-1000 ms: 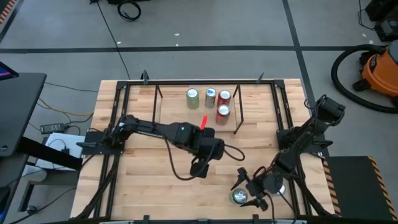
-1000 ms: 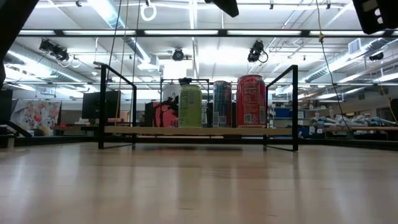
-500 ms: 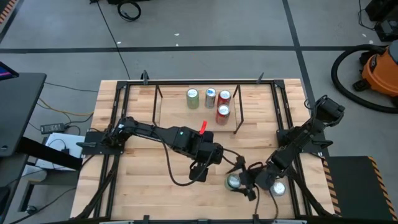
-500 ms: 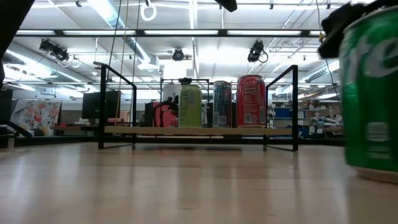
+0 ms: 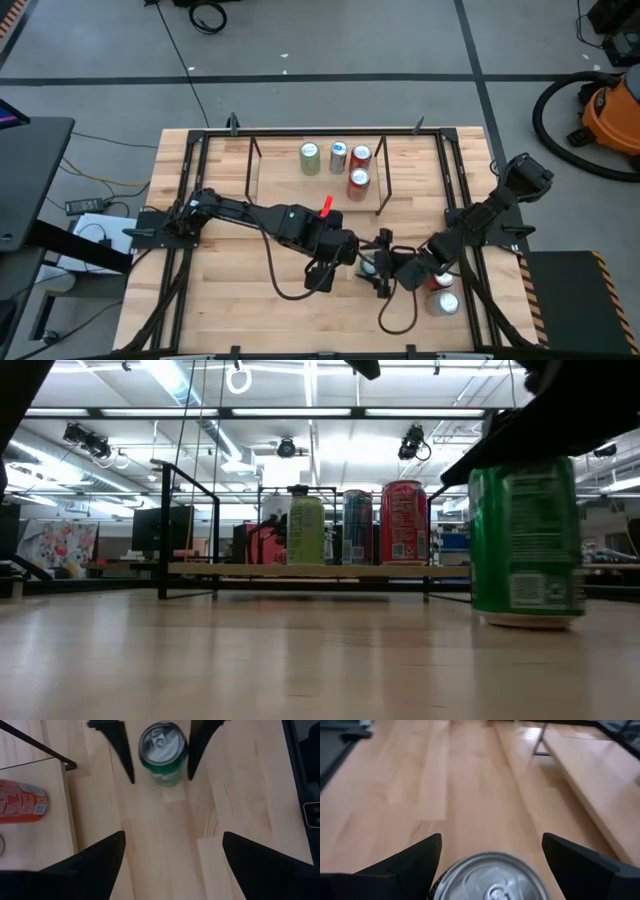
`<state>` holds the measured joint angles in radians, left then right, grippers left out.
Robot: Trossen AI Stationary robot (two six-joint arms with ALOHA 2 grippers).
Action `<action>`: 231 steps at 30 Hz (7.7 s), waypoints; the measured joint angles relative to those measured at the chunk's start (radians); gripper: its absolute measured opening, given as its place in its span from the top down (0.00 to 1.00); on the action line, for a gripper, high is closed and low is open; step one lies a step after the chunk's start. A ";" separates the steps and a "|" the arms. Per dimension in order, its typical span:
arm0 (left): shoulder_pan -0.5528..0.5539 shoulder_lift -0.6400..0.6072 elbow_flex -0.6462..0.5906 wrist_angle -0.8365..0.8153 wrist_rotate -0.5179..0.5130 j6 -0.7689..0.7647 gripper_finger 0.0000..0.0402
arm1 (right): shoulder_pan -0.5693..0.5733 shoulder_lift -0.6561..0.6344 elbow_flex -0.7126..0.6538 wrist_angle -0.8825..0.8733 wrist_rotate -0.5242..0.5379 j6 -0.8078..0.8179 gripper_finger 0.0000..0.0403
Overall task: Place canned beverage on shelf
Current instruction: Put the green soda can on the shelf
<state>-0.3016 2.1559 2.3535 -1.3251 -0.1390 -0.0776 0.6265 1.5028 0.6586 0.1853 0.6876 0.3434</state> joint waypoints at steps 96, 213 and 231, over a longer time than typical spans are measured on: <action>0.062 0.071 -0.557 1.051 0.009 -0.067 0.10 | 0.072 -0.462 0.013 -0.830 0.287 0.414 0.12; 0.591 -0.459 -1.247 1.381 0.153 0.072 0.19 | 0.161 -0.411 0.013 -0.680 0.367 0.319 0.12; 0.566 -0.459 -1.247 1.375 0.153 0.064 0.13 | 0.161 -0.411 0.013 -0.679 0.366 0.318 0.12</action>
<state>0.2646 1.6966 1.1069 0.0497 0.0143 -0.0140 0.7872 1.0920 0.6712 -0.4934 1.0538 0.6609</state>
